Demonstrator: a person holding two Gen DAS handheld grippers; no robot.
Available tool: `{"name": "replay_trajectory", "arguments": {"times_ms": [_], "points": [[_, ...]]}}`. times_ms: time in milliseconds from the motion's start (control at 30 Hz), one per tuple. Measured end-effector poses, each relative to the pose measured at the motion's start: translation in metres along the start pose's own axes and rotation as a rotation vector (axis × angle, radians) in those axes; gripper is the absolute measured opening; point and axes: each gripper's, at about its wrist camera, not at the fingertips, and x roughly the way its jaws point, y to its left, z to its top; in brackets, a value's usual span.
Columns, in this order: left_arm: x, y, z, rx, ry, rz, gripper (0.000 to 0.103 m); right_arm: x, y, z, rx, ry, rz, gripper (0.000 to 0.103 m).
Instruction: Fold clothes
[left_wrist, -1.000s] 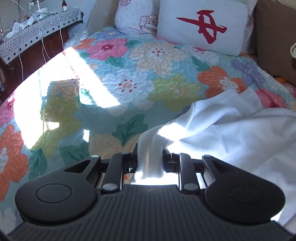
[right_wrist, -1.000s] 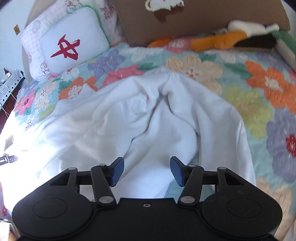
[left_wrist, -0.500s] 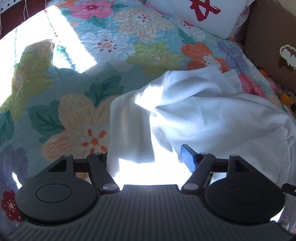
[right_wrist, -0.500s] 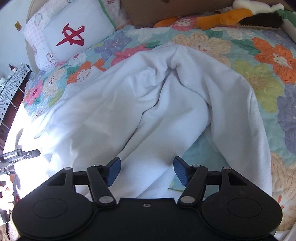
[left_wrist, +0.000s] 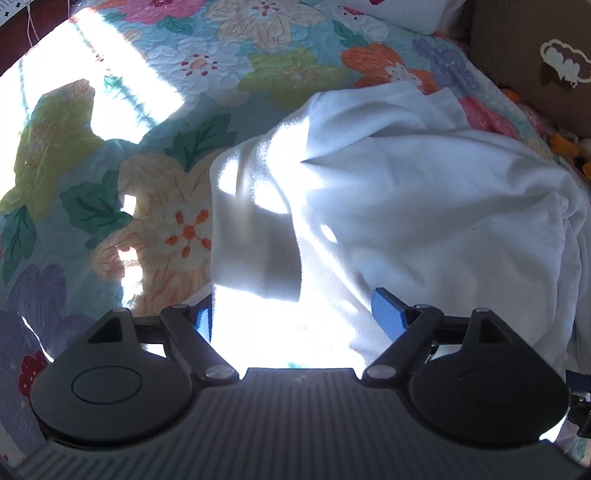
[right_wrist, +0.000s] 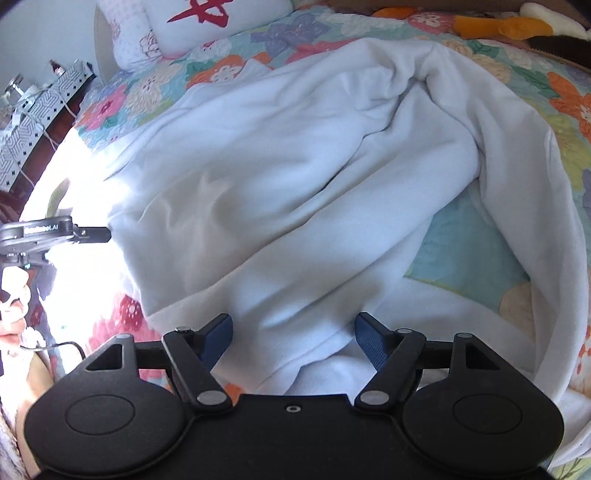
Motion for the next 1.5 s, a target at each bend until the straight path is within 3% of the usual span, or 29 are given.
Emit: {"name": "replay_trajectory", "arguments": {"times_ms": [233,400,467,533,600,667,700,767,800,833,867,900,933,1133,1300,1367,1500], "points": [[-0.006,-0.008,-0.007,0.046,0.007,-0.021,0.091,0.003,0.04,-0.036,-0.234,0.033,-0.123,0.084],[0.004,-0.002,-0.005,0.011,0.025,0.003,0.092,0.017,0.05,-0.048,-0.384,0.028,-0.291,0.086],[0.009,-0.002,-0.004,0.009,0.028,0.023,0.093,0.026,0.047,-0.045,-0.382,0.012,-0.301,0.095],[0.015,-0.003,-0.003,0.017,0.034,0.039,0.096,0.028,0.04,-0.039,-0.346,-0.031,-0.271,0.094],[0.019,-0.004,-0.002,0.026,0.039,0.053,0.097,0.026,0.033,-0.032,-0.297,-0.055,-0.219,0.074],[0.02,-0.005,-0.001,0.04,0.037,0.063,0.097,0.021,0.035,-0.027,-0.277,-0.08,-0.186,0.03],[0.019,-0.005,0.0,0.04,0.032,0.062,0.097,0.015,0.039,-0.026,-0.294,-0.097,-0.195,0.024],[0.013,-0.001,0.0,0.022,0.006,0.039,0.091,-0.005,0.043,-0.025,-0.297,-0.152,-0.187,0.016],[0.009,0.001,0.0,0.01,-0.01,0.027,0.077,-0.017,0.045,-0.024,-0.291,-0.182,-0.18,0.015],[0.005,0.004,0.001,0.0,-0.02,0.022,0.054,-0.027,0.051,-0.024,-0.281,-0.212,-0.175,0.015],[0.001,0.005,0.001,-0.008,-0.03,0.016,0.043,-0.041,0.051,-0.024,-0.262,-0.241,-0.171,0.014],[-0.003,0.007,0.002,-0.009,-0.04,0.007,0.026,-0.055,0.052,-0.024,-0.244,-0.271,-0.166,0.014],[-0.007,0.008,0.002,-0.011,-0.05,-0.002,0.018,-0.069,0.051,-0.026,-0.228,-0.296,-0.168,0.014],[-0.045,-0.006,0.003,0.064,-0.158,-0.102,0.014,-0.134,0.044,-0.044,-0.252,-0.371,-0.279,0.014],[-0.055,-0.017,0.0,0.111,-0.172,-0.112,0.014,-0.132,0.043,-0.067,-0.27,-0.244,-0.305,0.014],[-0.055,-0.017,-0.005,0.122,-0.165,-0.104,0.014,-0.12,0.043,-0.078,-0.265,-0.169,-0.273,0.014],[-0.073,-0.007,-0.026,0.098,-0.188,-0.107,0.014,-0.098,0.036,-0.094,-0.159,-0.04,-0.125,0.014]]}}
